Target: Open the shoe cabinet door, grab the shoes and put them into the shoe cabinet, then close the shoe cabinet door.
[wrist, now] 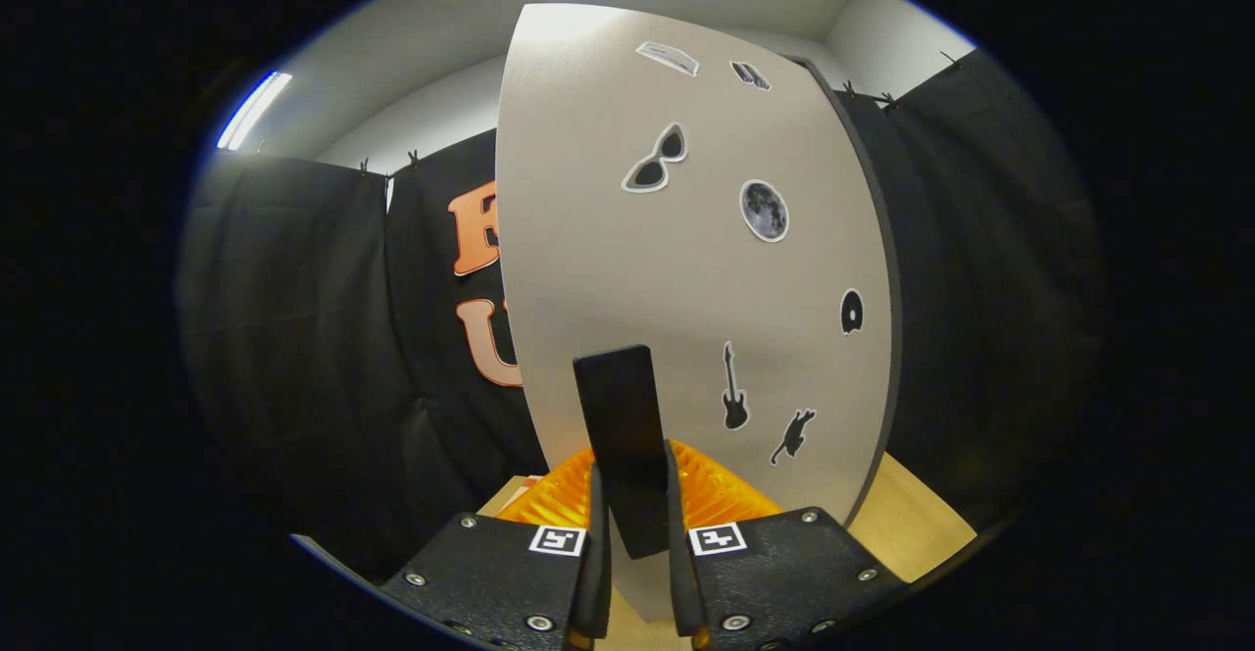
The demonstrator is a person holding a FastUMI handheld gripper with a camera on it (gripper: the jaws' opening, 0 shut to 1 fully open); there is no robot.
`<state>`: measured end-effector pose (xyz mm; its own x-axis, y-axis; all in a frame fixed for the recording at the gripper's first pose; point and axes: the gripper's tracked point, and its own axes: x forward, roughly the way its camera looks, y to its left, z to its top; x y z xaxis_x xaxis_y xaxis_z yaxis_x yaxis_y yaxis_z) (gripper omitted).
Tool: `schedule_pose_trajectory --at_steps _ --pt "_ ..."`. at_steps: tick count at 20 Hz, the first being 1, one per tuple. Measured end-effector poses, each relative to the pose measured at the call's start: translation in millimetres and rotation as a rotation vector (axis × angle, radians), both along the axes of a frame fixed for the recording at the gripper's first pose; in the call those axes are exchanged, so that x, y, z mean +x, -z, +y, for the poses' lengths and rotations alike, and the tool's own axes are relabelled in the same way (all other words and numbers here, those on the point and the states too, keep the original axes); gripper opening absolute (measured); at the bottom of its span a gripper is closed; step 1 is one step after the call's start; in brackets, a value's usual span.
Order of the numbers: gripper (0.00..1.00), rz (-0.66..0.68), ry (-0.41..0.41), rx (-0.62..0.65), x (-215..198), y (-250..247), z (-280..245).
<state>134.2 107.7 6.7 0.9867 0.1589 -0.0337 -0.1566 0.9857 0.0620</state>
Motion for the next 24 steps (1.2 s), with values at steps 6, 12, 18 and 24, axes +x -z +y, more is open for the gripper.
schedule_pose_trajectory --at_steps 6,12,18,24 --pt "0.24 0.004 0.020 -0.013 -33 0 -38" --pt "0.24 0.008 0.039 -0.009 -59 -3 -77" --pt "0.23 0.005 0.066 0.006 -79 -5 -121" --pt "0.23 -0.004 0.095 0.036 -96 -7 -177"
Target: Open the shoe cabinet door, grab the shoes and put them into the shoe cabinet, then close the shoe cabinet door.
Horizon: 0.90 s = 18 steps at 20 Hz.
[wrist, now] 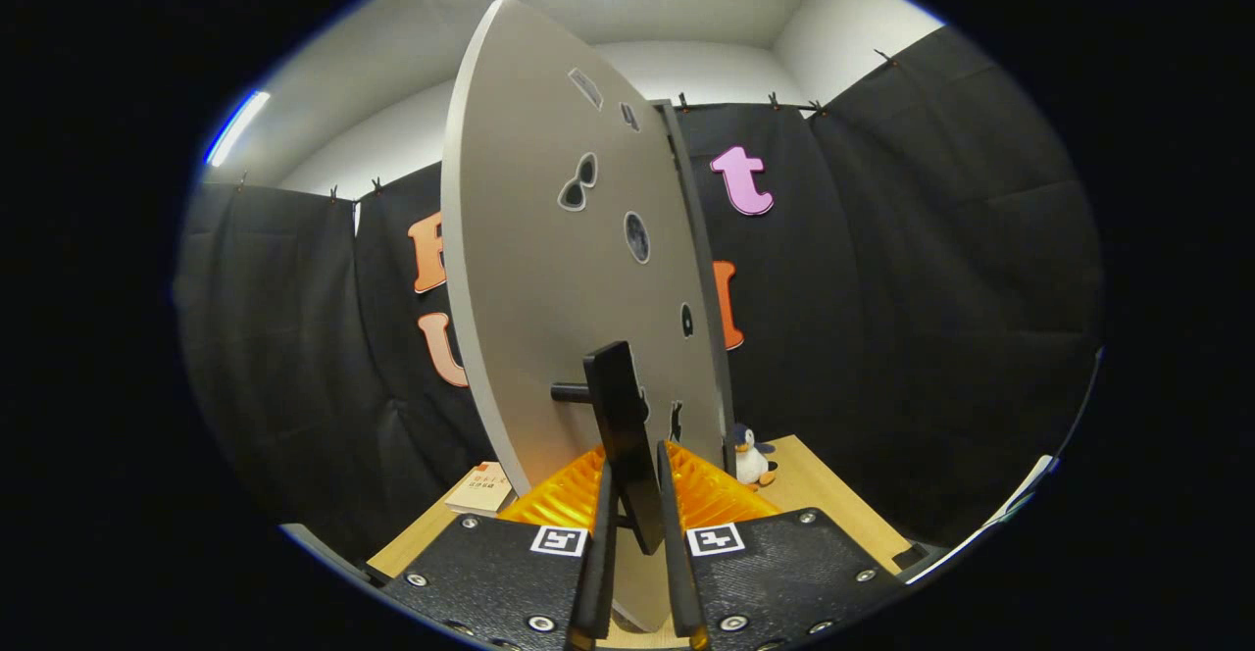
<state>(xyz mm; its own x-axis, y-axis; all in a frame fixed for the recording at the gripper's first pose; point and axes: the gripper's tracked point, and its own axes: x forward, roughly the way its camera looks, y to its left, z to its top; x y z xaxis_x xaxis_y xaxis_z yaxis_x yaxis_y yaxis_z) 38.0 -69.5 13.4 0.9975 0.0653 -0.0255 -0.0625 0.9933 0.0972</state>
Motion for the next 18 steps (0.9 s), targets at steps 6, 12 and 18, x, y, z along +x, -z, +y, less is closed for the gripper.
schedule_pose_trajectory --at_steps 6,12,18 --pt "0.23 0.006 0.039 0.003 -20 12 -59" --pt "0.14 -0.003 0.075 0.003 -29 13 -105" --pt "0.14 0.005 0.030 0.001 -27 9 -124"
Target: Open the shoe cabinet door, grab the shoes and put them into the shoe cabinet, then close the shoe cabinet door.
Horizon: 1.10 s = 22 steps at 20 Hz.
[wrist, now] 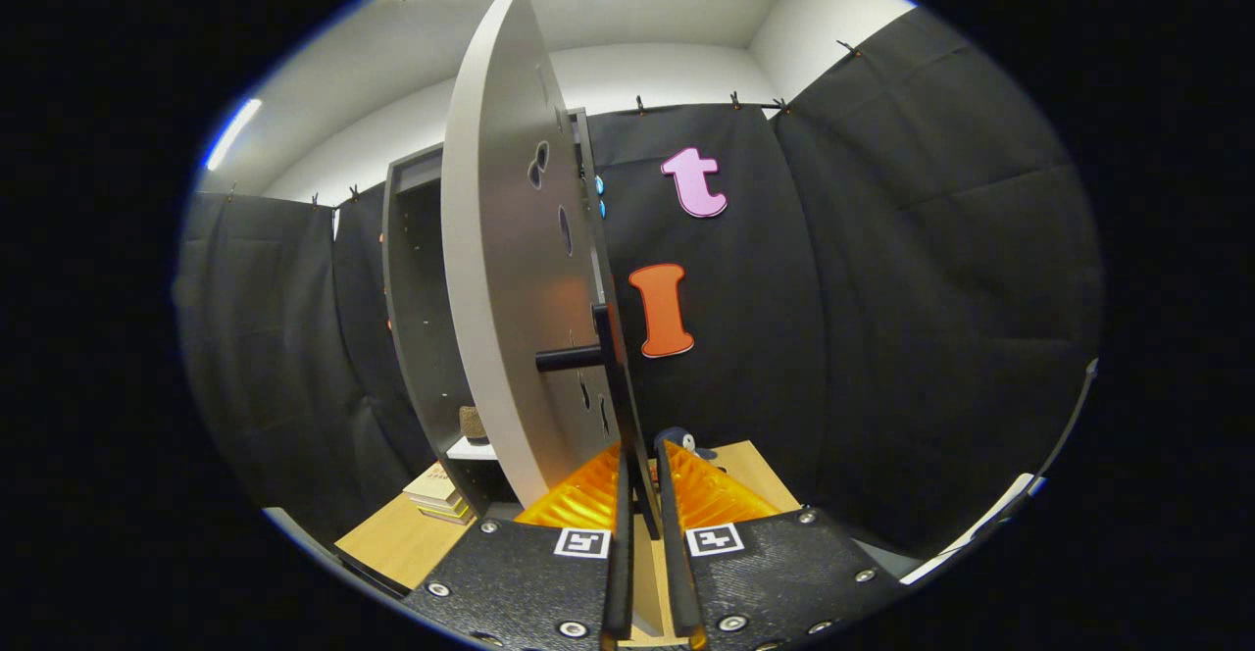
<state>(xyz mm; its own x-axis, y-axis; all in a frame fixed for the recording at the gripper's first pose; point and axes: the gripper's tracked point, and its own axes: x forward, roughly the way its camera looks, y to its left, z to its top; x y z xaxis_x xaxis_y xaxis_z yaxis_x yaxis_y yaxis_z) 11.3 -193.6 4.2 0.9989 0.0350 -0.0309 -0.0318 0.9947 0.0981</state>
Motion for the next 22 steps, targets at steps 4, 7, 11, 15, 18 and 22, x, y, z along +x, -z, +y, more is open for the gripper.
schedule_pose_trajectory --at_steps 4,7,11,15,18,22 --pt "0.14 0.002 -0.017 -0.003 -1 -1 -4" --pt "0.14 -0.001 -0.020 -0.013 -8 -5 -8" --pt "0.14 0.003 -0.007 -0.029 -14 -5 -11" --pt "0.15 -0.001 0.024 -0.043 -34 -7 -10" --pt "0.14 -0.009 0.048 -0.047 -45 -11 -13" --pt "0.14 -0.007 0.065 -0.060 -59 -13 -1"
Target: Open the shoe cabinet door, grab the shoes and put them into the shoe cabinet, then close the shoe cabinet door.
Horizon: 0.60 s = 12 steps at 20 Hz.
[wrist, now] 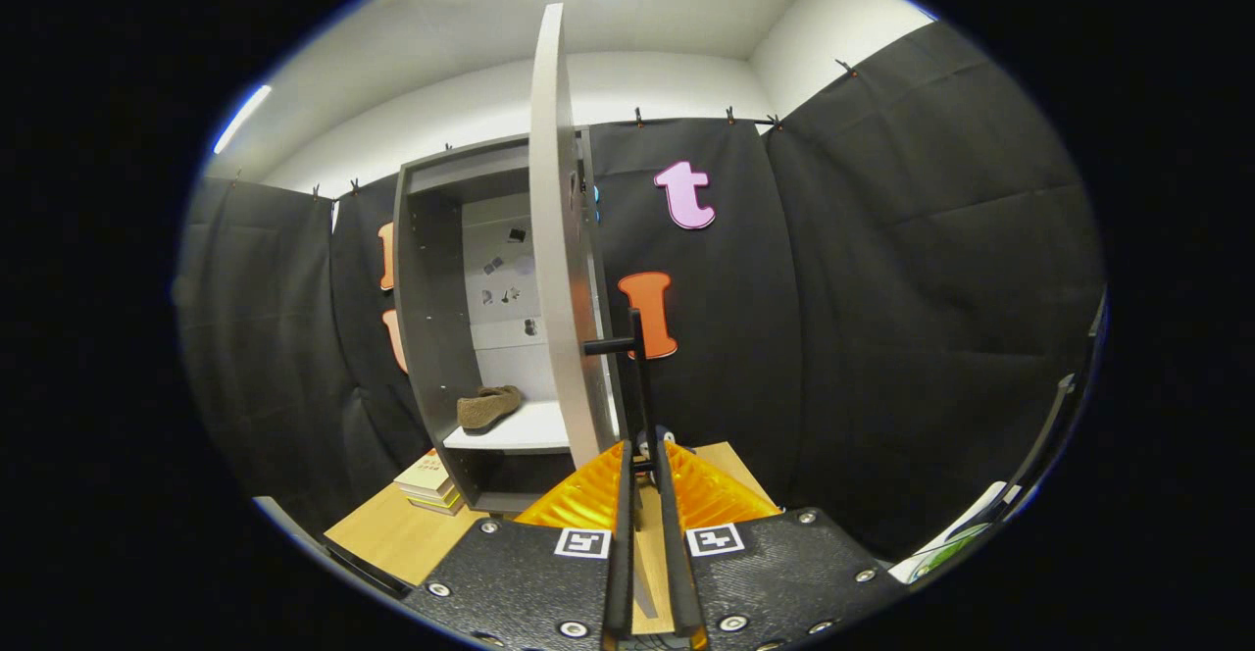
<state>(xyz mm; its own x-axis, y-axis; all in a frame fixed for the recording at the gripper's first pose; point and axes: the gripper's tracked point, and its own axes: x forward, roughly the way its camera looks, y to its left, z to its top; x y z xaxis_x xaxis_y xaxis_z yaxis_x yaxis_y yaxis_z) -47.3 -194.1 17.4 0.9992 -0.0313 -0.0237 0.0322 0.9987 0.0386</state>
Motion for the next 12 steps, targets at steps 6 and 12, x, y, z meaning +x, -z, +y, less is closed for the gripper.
schedule_pose_trajectory --at_steps 6,12 --pt "0.14 0.005 -0.040 -0.023 -17 0 49" --pt "0.18 0.030 -0.075 -0.074 -18 15 116"
